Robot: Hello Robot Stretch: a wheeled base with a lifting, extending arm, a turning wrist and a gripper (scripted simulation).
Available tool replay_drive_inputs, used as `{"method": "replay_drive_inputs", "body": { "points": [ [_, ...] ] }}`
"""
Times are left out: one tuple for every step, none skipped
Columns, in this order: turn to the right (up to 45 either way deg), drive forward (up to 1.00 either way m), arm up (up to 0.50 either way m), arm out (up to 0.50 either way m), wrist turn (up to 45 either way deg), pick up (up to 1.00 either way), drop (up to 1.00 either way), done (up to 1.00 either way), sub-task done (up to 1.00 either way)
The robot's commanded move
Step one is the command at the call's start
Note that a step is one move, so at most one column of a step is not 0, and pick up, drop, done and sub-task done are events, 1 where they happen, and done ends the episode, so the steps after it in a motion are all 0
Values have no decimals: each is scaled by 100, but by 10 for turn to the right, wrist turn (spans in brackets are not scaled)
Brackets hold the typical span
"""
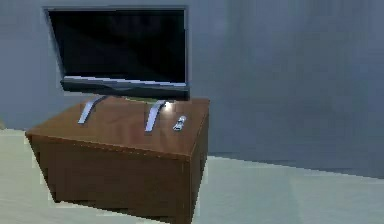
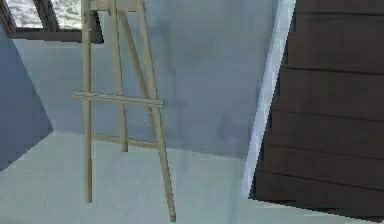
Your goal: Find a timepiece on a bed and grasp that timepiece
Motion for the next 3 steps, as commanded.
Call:
{"method": "replay_drive_inputs", "body": {
  "points": [
    [-450, 0, 0, 0, 0, 0, 0, 0, 0],
    [0, 30, 0, 0, 0, 0, 0, 0, 0],
    [-270, 0, 0, 0, 0, 0, 0, 0, 0]
  ]
}}
